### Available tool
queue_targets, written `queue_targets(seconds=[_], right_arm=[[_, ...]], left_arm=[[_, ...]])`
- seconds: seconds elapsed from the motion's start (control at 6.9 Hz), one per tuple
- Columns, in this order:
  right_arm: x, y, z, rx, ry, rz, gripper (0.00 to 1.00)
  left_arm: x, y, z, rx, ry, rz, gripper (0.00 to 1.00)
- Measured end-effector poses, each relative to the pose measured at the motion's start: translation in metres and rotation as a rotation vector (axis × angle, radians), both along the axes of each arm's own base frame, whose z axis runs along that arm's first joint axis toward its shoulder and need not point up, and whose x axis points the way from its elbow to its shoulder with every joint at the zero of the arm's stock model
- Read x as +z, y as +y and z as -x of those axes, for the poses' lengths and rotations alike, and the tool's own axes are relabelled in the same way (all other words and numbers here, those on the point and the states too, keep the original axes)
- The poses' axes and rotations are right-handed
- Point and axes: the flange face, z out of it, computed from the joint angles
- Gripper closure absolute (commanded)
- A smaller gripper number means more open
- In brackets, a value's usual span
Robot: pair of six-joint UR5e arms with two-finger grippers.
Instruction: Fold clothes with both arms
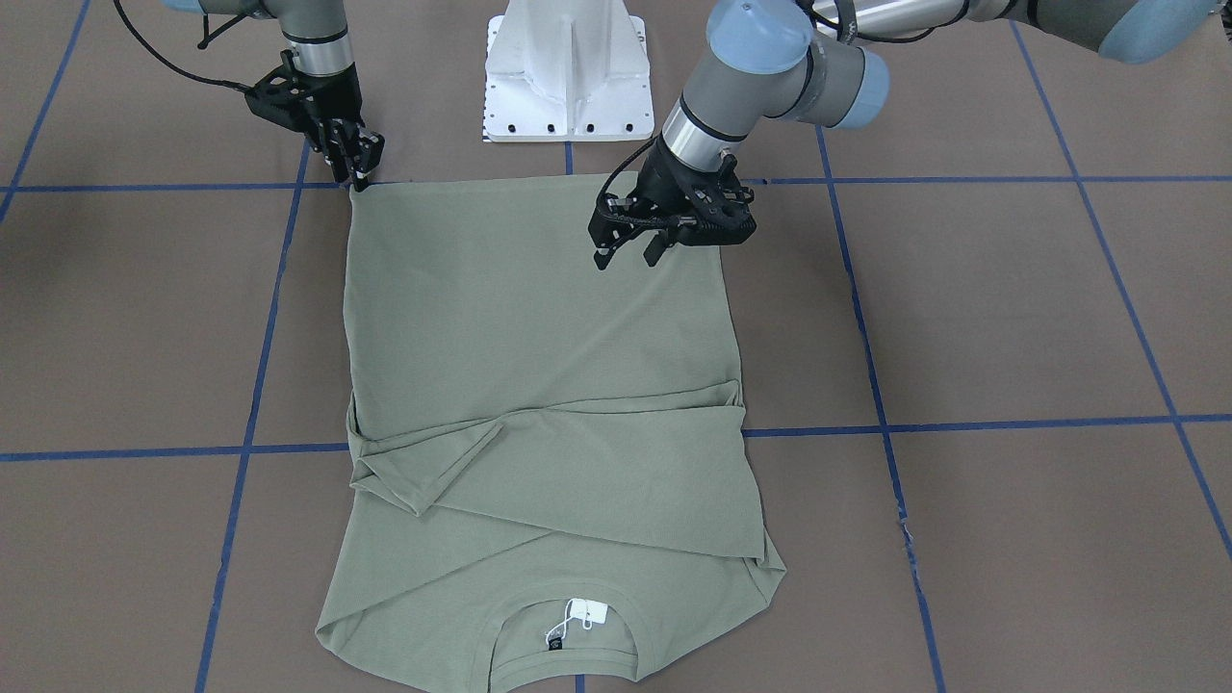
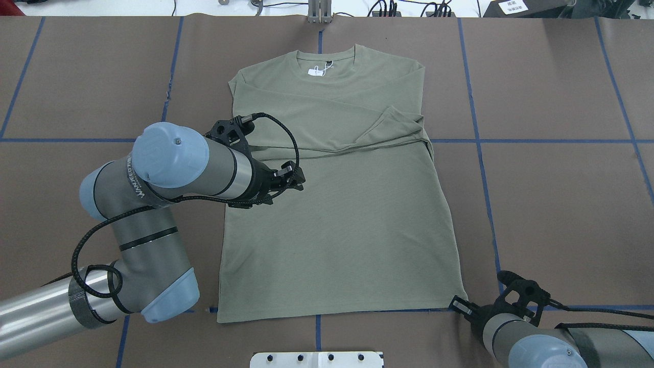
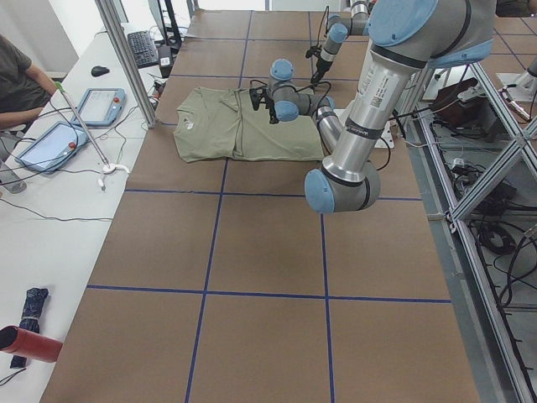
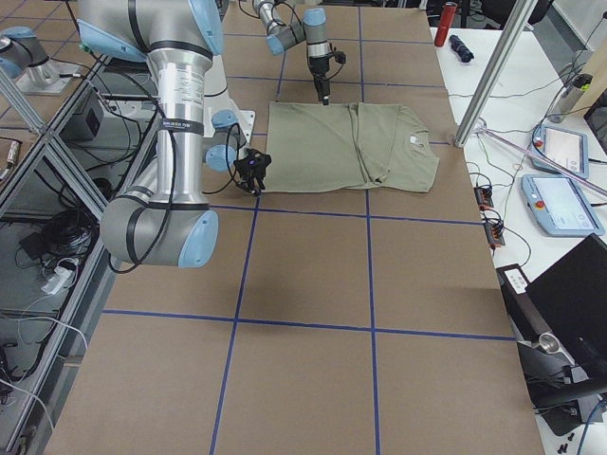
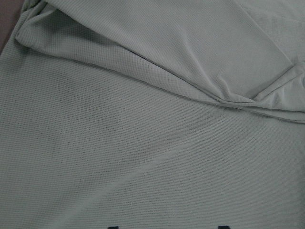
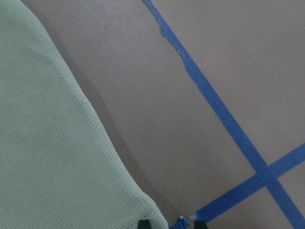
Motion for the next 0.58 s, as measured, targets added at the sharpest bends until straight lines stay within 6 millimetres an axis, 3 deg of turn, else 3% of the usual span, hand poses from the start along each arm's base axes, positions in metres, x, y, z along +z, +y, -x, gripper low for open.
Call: queue_targets(seconds=[0.58], right_arm=[[-0.0107, -0.0072, 0.0004, 0.014, -0.023, 0.001, 1.0]], left_arm=[[0.0037, 0.0006, 0.0011, 0.0, -0.003, 0.002, 0.24]])
